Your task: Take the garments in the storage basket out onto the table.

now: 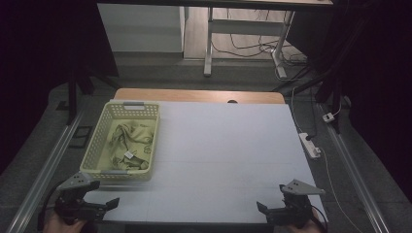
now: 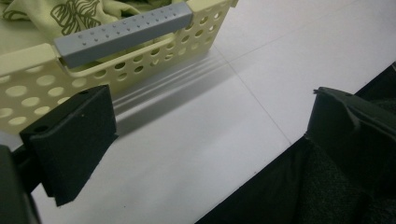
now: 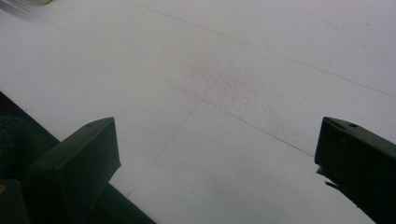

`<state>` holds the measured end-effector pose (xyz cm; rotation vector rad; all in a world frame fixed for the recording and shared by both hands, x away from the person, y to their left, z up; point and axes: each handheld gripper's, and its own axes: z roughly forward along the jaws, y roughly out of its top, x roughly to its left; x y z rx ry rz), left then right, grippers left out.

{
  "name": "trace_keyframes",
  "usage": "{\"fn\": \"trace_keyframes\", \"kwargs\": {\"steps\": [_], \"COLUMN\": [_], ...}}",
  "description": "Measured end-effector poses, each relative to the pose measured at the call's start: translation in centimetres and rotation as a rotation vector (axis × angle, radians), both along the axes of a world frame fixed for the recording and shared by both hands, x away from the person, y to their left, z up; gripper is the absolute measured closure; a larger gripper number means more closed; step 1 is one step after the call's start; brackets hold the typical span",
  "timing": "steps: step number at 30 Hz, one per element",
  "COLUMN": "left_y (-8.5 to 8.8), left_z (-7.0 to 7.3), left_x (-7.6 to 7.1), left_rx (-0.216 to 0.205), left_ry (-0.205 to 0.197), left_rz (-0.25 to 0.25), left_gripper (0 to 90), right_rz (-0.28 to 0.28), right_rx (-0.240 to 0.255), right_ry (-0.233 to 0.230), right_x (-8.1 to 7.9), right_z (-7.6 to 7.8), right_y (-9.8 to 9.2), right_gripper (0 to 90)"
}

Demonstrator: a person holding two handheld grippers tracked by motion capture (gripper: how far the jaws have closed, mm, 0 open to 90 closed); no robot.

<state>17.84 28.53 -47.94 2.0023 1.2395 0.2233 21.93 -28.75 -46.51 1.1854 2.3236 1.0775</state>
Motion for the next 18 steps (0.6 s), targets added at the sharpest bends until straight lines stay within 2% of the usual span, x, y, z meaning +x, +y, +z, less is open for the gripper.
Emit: {"fn": "trace_keyframes", "kwargs": {"steps": [2,7,10,14,18], "left_y": [-0.11,-0.45,-0.34,-0.23,-0.22], "left_z": [0.0,0.04,0.04,0.01,-0.05], "left_x": [0.03,0.14,0.19,0.24,0.31], "left_rx": [0.008,0.028,0.018,0.013,0.02], "left_ry": [-0.001,0.001,0.005,0.012,0.021], "left_rz": [0.001,-0.008,-0.005,-0.001,0.009], "left_gripper": [1.9,2.0,1.9,0.9,0.0], "right_rz": [0.022,0.03,0.029,0.0,-0.003], "right_rx": [0.029,0.085,0.096,0.081,0.088], "right_ry": [0.012,0.048,0.059,0.059,0.059], "right_x": [0.07,0.39,0.51,0.58,0.53], "right_z": [0.01,-0.08,-0.14,-0.17,-0.14], "right_y": [-0.24,-0.79,-0.91,-0.89,-0.91], "right_gripper": [0.0,0.0,0.0,0.0,0.0]}}
